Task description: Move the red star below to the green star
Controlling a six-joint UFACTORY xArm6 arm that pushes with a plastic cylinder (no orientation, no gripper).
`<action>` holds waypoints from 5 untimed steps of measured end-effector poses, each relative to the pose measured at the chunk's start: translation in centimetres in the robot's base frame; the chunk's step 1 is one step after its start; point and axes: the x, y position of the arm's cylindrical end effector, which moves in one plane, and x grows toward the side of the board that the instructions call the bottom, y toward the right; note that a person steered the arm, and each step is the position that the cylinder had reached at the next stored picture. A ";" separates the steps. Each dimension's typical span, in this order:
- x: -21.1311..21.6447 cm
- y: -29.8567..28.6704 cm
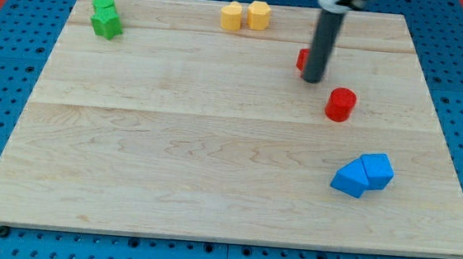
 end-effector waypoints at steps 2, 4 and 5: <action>-1.1 6.0; -7.2 9.5; -5.1 -0.7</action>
